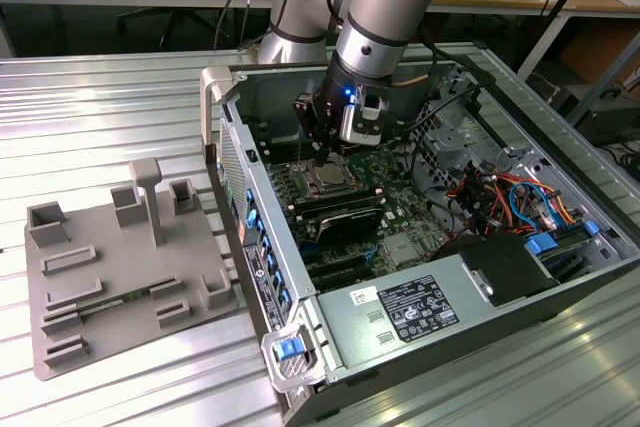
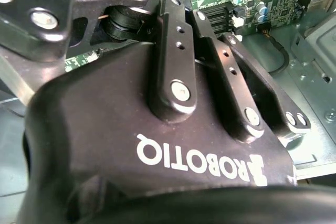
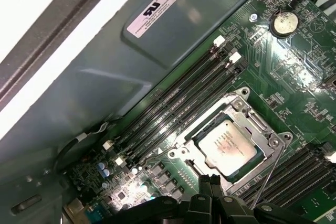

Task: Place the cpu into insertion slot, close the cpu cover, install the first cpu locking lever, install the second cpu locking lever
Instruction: 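Install the first cpu locking lever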

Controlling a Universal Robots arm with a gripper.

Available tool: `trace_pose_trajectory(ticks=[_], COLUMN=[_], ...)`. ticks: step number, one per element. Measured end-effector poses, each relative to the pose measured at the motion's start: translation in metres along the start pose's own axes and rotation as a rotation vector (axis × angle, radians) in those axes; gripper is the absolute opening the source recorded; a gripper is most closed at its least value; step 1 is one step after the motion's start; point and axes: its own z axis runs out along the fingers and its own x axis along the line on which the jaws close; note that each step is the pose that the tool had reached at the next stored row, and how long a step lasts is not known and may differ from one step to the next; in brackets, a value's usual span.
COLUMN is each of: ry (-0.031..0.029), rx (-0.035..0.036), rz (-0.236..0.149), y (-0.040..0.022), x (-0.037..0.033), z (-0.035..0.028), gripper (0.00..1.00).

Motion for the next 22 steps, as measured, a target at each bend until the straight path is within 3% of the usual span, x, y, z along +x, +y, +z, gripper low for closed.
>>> trace_pose_trajectory(ticks=[22], ry=[0.002], rx=[0.0001], rz=[-0.038], y=[0.0], x=[0.0], z=[0.0], gripper=[0.11])
